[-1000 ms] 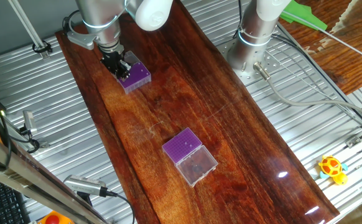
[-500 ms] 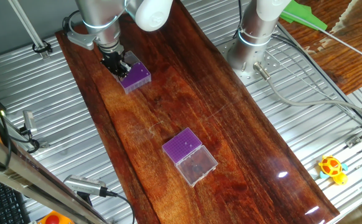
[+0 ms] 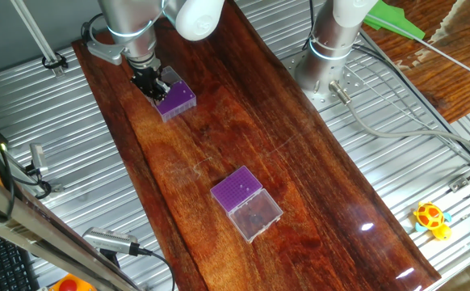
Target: Transfer all small pipette tips from one holder to another
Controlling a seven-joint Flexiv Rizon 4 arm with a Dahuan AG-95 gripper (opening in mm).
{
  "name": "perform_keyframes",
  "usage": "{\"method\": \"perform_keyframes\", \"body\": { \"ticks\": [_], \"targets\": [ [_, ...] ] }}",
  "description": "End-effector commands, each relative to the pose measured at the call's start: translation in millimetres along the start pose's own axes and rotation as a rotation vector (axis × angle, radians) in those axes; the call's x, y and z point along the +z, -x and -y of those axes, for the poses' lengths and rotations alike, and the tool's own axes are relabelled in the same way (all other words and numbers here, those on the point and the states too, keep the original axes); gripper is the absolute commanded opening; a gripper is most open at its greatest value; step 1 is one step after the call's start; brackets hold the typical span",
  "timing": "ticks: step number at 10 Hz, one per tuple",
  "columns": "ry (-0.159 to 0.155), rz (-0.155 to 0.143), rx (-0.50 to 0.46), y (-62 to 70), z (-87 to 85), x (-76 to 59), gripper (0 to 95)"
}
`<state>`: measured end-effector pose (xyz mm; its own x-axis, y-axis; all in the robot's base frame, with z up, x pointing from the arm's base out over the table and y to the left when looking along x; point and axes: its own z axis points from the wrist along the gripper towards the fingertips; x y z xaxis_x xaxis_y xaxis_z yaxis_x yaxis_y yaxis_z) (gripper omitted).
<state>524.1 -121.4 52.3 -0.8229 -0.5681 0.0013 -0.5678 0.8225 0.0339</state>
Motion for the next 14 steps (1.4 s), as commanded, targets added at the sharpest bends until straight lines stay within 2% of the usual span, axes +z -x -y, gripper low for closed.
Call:
{"method": "perform_keyframes", "body": {
  "ticks": [1, 11, 12, 14],
  "targets": [
    [0.001, 0.000, 0.000, 0.0, 0.0, 0.4, 0.0],
    [0.001, 0.000, 0.000, 0.0, 0.0, 0.4, 0.0],
    [0.020, -0.027, 0.026, 1.0, -13.1, -44.4, 0.0],
    [0.019, -0.026, 0.025, 1.0, -13.0, -44.6, 0.0]
  ]
}}
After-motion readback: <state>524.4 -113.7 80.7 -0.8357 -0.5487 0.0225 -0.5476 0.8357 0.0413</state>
